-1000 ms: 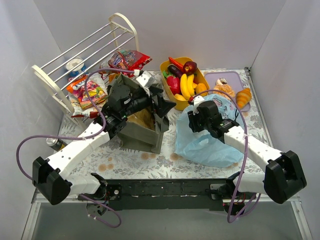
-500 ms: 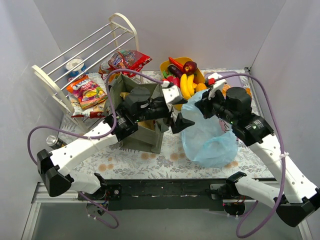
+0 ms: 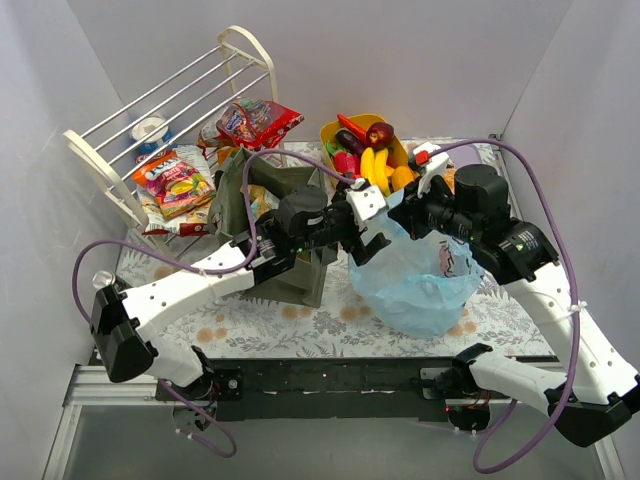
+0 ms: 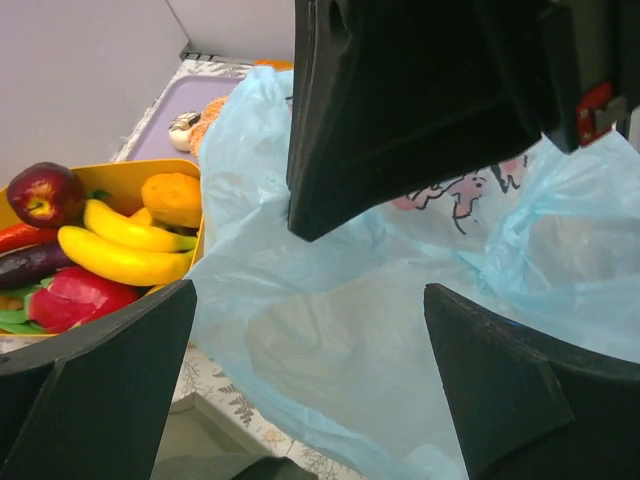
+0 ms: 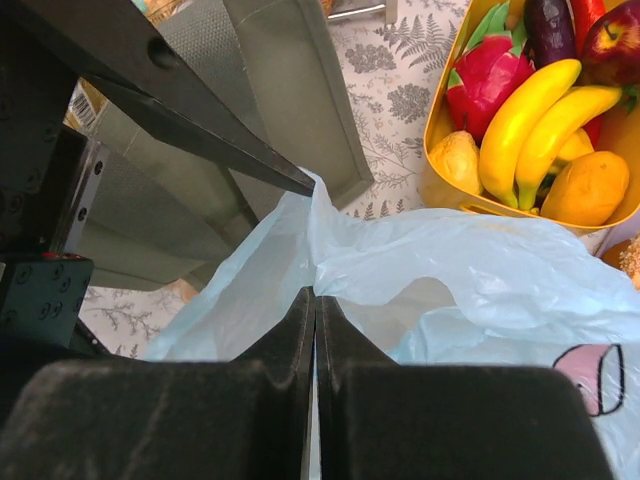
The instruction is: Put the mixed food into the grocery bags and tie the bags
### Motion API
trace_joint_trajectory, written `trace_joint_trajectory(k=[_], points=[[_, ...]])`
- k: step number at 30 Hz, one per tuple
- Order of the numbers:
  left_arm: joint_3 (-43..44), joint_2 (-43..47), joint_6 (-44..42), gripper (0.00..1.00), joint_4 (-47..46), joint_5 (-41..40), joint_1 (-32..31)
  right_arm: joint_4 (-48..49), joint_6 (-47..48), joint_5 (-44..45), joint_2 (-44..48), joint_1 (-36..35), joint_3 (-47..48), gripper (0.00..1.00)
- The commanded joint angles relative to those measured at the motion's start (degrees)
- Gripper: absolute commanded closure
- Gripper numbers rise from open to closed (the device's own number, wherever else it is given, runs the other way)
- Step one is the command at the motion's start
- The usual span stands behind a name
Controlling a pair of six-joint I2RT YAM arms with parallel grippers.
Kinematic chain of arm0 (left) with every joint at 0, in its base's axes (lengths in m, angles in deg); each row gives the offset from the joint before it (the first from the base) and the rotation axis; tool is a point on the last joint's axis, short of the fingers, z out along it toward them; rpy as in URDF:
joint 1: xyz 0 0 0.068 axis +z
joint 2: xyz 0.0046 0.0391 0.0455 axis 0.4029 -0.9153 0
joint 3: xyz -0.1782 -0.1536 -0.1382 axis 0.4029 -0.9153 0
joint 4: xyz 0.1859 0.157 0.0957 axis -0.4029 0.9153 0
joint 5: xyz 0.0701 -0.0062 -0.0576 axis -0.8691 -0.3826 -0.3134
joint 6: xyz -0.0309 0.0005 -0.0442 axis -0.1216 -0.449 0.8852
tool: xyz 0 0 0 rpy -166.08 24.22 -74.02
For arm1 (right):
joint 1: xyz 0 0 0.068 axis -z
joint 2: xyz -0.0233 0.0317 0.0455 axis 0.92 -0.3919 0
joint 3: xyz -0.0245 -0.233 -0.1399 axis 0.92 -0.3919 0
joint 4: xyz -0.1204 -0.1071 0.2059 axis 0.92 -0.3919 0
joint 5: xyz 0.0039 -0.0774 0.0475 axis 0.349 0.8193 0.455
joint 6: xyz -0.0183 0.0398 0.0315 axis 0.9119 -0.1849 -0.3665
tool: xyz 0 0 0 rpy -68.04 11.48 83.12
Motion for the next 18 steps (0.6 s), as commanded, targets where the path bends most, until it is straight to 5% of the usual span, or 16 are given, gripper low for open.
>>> trace_joint_trajectory(k=[1, 6, 18], points=[[-5.13, 6.8, -4.38, 0.02, -5.18, -4.6, -0.86, -1.88, -0.14, -0.85, 0.14, 0.17, 3.57, 0.99], [-10.34, 11.29, -9.57, 0.02, -11.42, -5.65, -0.94, -3.73, -0.67, -2.43, -1.26, 0.17, 6.55, 0.99], [-4.98, 4.18, -12.22, 0.06, -10.72, -4.87, -0.77, -6.54, -1.73, -10.85, -4.34, 0.17, 12.18, 0.99]])
